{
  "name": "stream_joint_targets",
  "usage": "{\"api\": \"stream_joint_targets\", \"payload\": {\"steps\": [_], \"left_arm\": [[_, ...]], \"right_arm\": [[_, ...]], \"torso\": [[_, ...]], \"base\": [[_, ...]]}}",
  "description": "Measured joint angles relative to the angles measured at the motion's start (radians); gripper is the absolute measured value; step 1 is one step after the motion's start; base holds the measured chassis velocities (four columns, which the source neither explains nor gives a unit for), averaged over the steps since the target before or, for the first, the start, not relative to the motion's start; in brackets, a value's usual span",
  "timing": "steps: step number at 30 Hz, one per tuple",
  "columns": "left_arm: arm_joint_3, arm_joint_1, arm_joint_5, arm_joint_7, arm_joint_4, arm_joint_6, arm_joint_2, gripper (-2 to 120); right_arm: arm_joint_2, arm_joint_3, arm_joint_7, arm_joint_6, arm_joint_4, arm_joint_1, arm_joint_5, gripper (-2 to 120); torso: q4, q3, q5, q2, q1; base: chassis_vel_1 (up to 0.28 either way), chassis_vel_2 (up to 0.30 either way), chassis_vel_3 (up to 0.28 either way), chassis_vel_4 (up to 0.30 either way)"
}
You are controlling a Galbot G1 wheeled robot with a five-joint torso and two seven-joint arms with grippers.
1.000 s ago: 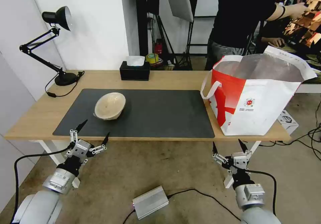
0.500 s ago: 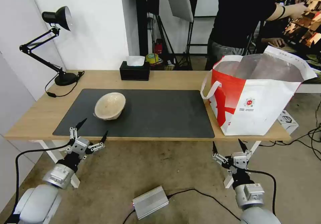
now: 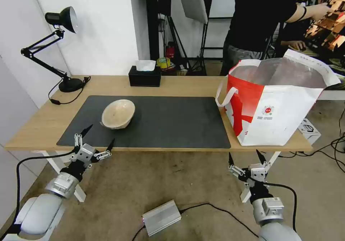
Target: Pick up the trash from the table and place it into the takeout bag.
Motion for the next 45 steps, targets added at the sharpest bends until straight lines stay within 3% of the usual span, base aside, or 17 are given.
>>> {"api": "stream_joint_targets", "payload": {"steps": [24, 45], "left_arm": [[0.071, -0.098, -0.005, 0.006, 0.026, 0.025, 0.126, 100], [0.113, -0.136, -0.006, 0.012, 0.080, 0.025, 0.188, 100]], "right_arm": [[0.026, -0.003, -0.002, -0.001, -0.002, 0.005, -0.006, 100], [0.037, -0.014, -0.004, -0.002, -0.006, 0.007, -0.016, 100]], "torso": [[-0.0001, 0.000, 0.0000, 0.000, 0.000], [0.0000, 0.000, 0.0000, 0.000, 0.000]], "base": [[0.000, 0.000, 0.000, 0.000], [0.000, 0.000, 0.000, 0.000]]}}
